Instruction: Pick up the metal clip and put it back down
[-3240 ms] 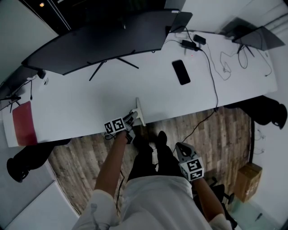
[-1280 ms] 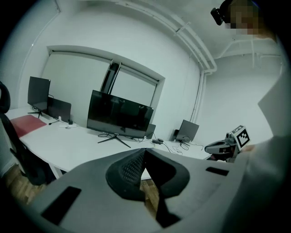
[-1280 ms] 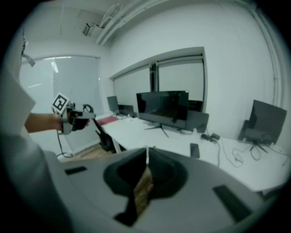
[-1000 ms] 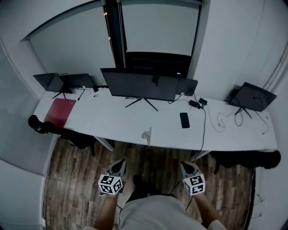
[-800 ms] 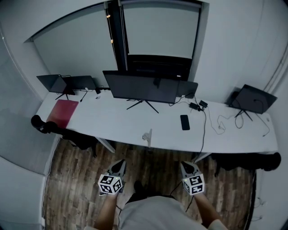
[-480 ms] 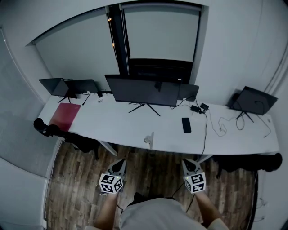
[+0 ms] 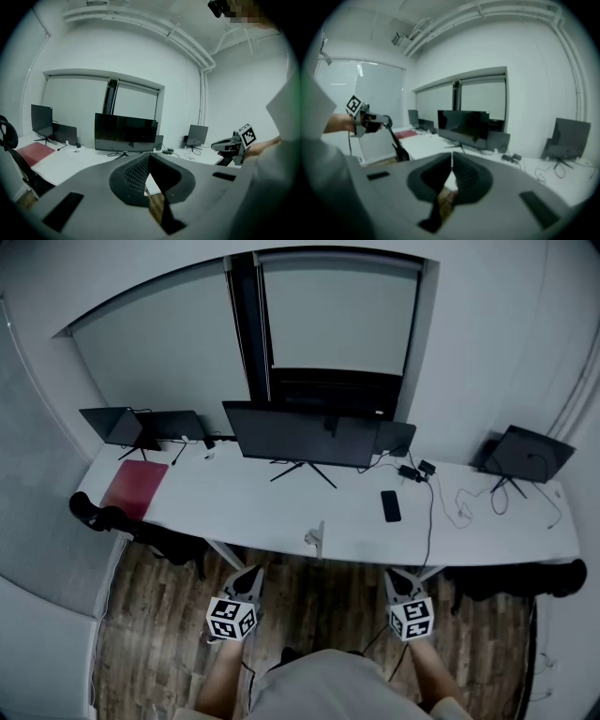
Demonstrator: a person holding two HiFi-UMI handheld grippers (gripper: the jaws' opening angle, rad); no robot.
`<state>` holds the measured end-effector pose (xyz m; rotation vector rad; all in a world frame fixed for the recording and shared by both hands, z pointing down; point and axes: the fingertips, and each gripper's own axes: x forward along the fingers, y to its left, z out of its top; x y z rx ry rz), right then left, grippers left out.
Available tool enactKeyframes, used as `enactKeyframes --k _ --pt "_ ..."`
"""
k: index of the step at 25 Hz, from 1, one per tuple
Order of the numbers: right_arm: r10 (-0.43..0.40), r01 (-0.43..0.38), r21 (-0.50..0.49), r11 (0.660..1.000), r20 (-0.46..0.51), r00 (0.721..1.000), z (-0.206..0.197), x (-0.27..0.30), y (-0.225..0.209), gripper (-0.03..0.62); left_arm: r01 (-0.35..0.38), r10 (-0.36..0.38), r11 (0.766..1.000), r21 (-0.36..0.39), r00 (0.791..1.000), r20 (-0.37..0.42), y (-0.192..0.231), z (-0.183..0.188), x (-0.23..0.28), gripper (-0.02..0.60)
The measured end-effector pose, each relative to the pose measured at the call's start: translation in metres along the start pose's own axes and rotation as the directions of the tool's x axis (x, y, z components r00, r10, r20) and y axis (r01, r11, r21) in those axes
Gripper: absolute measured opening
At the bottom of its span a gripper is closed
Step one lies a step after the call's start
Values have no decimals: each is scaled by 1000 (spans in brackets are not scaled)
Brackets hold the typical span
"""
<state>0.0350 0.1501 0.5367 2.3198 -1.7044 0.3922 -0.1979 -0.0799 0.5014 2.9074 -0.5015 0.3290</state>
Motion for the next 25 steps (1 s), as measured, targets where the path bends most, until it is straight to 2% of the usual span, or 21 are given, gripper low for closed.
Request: enactKeyframes --k 12,25 --pt "-6 6 23 1000 4 1000 5 3 10 32 25 -25 1000 -4 999 -26 6 -7 4 32" --pt "4 -3 34 999 -8 1000 6 8 17 32 19 -20 1000 -13 999 -35 14 -14 0 32"
